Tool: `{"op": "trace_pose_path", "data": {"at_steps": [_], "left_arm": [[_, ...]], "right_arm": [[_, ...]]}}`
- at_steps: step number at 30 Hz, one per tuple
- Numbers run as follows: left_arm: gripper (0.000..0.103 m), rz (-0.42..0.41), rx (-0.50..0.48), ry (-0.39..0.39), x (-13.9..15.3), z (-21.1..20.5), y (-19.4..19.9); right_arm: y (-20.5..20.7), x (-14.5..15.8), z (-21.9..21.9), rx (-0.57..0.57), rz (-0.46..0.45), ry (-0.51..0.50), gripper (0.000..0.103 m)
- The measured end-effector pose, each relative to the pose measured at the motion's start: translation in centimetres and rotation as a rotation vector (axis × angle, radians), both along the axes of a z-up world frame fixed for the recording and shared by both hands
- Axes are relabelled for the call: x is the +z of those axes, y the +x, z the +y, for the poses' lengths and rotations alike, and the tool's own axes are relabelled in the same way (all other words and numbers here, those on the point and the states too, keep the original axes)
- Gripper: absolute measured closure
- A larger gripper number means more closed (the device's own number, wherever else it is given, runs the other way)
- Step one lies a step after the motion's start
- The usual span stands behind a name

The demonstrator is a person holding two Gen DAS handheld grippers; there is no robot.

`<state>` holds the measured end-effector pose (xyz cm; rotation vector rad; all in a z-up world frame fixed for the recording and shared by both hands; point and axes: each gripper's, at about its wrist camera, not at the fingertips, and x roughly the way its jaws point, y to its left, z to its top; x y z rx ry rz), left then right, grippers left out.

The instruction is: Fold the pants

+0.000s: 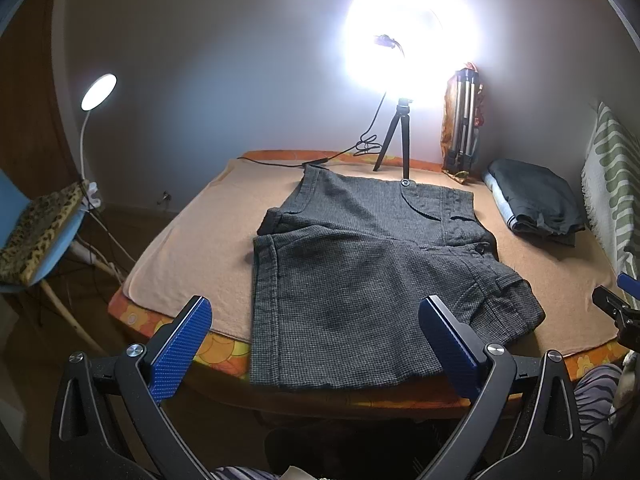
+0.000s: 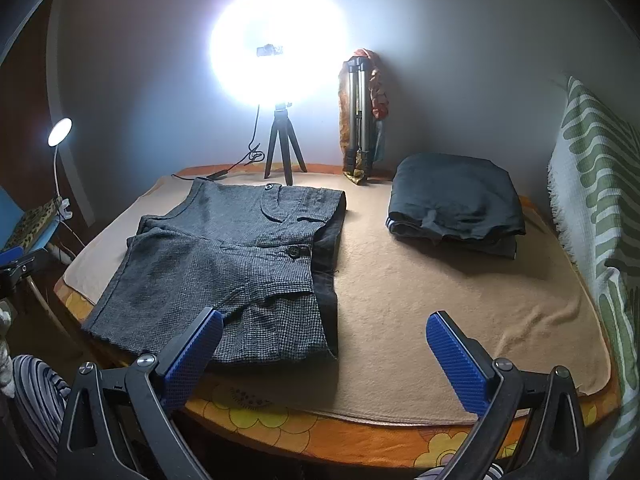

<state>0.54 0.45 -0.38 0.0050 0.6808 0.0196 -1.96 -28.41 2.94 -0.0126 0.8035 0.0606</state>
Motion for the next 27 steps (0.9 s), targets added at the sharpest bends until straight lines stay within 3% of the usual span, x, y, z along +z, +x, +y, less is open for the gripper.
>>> {"op": "trace_pose_path", "data": {"at_steps": [27], "left_arm": [[0.0, -0.032, -0.025, -0.001, 0.7, -0.79, 0.0]], "right_arm": [[0.07, 0.4, -0.42, -0.006, -0.007, 0.018, 0.0]]}}
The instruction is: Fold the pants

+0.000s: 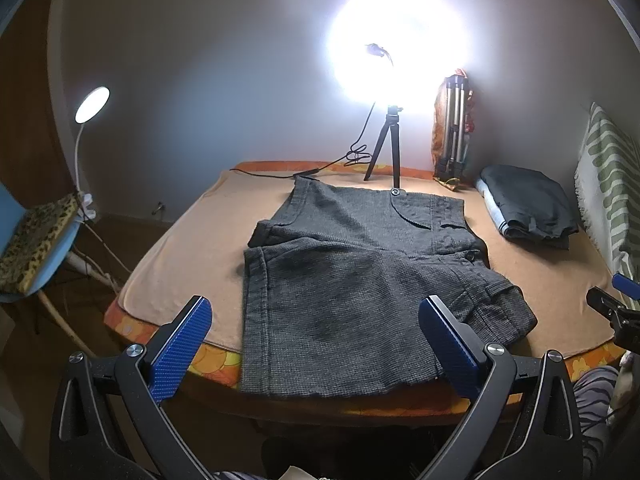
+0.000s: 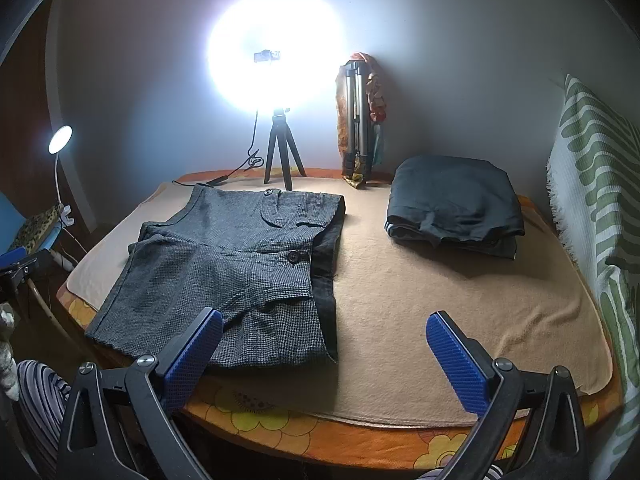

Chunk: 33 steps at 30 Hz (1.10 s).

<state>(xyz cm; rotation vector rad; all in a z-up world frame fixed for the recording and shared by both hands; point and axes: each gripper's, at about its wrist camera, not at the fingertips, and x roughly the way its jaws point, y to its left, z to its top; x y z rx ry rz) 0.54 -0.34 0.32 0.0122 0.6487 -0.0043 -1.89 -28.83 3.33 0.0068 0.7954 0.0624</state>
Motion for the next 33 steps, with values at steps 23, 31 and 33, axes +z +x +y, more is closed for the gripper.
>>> {"op": "trace_pose_path", "data": {"at_steps": [23, 31, 33], "left_arm": [[0.0, -0.017, -0.007, -0.007, 0.64, -0.07, -0.49], [0.0, -0.02, -0.007, -0.004, 0.76, -0.12, -0.42], [0.0, -0.019, -0.008, -0.004, 0.75, -0.13, -0.4]], "right_arm": [[-0.21, 0.19, 0.34, 0.008, -0.001, 0.003, 0.0], [-0.31, 0.25, 0.47, 0.013, 0.0, 0.007, 0.0], [-0.24, 0.23, 0.42, 0.018, 0.003, 0.009, 0.0]]}}
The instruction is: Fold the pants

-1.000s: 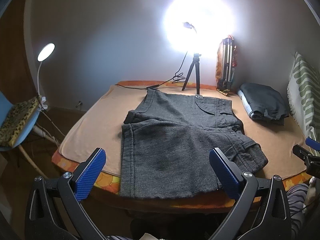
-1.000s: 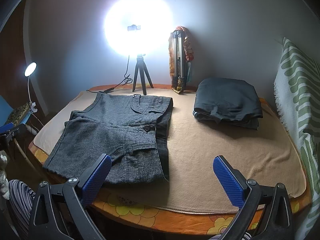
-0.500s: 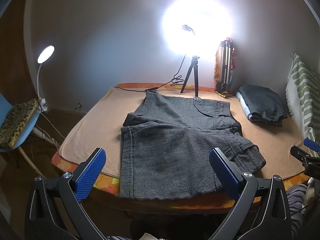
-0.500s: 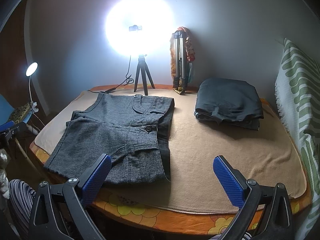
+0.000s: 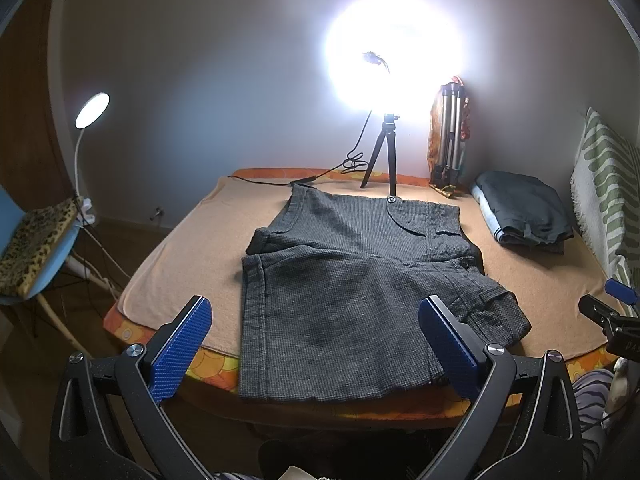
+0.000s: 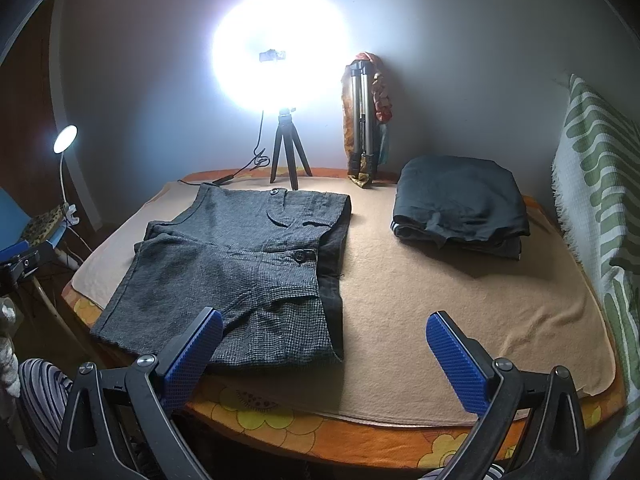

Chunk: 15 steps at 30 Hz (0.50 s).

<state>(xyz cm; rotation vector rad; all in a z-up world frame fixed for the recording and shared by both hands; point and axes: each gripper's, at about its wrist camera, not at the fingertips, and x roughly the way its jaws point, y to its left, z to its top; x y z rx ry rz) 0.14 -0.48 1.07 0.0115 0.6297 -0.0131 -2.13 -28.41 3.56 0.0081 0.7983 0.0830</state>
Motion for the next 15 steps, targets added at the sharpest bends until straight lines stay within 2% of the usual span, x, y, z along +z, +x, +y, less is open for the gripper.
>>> {"op": "trace_pose_path", "data": {"at_steps": [15], "left_arm": [[0.0, 0.033, -0.021, 0.015, -1.1, 0.8, 1.2]], "right_arm": [[1.0, -1.1, 0.5, 0.06, 0.029, -0.013, 0.0]]}}
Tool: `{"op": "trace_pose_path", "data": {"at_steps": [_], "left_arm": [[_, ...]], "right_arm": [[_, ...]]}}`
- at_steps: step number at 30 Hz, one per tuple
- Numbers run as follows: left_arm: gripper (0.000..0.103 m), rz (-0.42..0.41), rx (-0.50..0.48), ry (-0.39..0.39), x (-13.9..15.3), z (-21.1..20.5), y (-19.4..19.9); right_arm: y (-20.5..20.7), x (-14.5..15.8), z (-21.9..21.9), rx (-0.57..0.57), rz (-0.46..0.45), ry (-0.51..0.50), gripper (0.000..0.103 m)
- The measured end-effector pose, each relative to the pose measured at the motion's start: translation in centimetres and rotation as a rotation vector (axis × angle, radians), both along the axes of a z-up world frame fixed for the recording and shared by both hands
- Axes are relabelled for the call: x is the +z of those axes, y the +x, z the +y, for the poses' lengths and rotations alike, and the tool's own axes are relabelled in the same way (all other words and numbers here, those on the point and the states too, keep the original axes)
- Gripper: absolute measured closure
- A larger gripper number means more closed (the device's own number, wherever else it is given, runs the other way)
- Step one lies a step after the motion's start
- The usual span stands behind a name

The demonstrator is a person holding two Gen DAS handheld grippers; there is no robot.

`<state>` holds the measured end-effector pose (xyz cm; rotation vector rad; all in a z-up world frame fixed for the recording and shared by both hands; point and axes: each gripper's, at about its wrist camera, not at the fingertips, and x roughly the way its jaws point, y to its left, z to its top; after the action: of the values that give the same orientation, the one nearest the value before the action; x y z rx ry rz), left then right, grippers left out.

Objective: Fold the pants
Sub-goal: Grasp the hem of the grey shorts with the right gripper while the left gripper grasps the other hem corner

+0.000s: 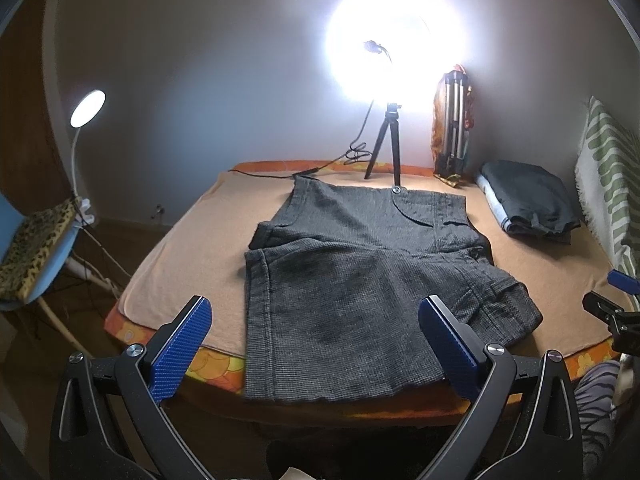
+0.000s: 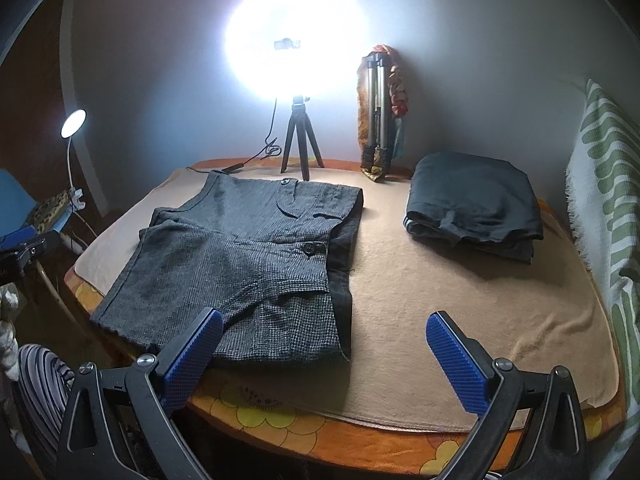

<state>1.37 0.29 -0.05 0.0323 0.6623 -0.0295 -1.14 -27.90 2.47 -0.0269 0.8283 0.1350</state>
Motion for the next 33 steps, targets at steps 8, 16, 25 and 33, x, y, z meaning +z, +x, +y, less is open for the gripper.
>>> {"op": "trace_pose_path", "data": {"at_steps": [8, 16, 25, 33], "left_arm": [[0.0, 0.015, -0.062, -0.021, -0.7, 2.2, 0.8], [0.006, 0.043, -0.088, 0.002, -0.8, 4.6, 2.1], [0.019, 0.114, -0.185, 0.037, -1.8, 5.6, 3.4], [0.038, 0.188, -0.212, -0.027, -3.0, 7.9, 5.3]], "right_arm": [[1.1, -1.4, 1.1, 0.134, 0.028, -0.053, 0.0], [2.0, -3.6, 4.3, 0.371, 0.089, -0.137, 0.004], [2.0, -7.3, 9.1, 0.633, 0.185, -0.306, 0.019], [2.4, -9.4, 11.3, 0.725, 0.236, -0.376, 0.025]]}}
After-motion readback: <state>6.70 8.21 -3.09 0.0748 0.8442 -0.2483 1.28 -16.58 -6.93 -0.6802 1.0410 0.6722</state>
